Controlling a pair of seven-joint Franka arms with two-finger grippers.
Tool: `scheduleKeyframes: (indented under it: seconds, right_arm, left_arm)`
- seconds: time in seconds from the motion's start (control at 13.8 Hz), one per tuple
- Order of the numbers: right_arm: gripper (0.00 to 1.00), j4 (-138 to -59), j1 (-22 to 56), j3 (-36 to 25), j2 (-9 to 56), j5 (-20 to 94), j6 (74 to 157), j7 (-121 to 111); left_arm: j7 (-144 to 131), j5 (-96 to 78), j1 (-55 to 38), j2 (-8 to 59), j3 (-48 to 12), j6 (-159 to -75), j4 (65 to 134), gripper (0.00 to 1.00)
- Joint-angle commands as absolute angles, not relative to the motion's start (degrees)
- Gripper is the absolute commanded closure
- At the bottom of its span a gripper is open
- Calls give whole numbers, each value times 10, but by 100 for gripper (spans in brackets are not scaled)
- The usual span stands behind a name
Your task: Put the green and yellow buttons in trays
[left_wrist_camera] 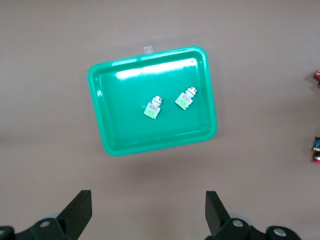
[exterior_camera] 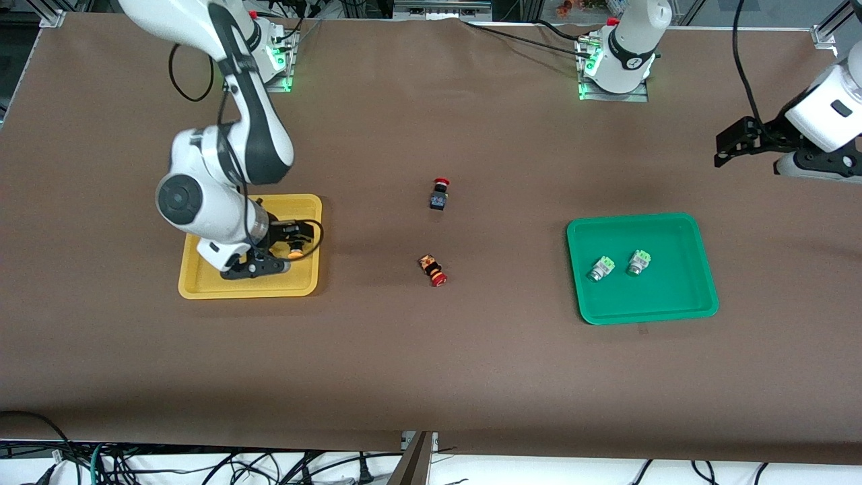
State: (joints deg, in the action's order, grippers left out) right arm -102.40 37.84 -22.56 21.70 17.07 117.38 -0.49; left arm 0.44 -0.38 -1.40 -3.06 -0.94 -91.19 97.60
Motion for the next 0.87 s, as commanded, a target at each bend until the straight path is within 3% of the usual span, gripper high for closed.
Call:
scheduleKeyframes:
  seconds: [0.0,0.51,0.8]
  right_arm:
    - [0,-1043,385,-228,121,122,1112,17]
    - [0,-1043,366,-225,-30,26,985,19]
    - [0,-1039,221,-100,-47,-3,961,10]
  left_arm:
    - [-22,-11,-19,-30,-5,-922,984,0]
    - [-25,-10,-23,-29,-7,-918,977,0]
    - [-25,-9,-23,-28,-8,-918,976,0]
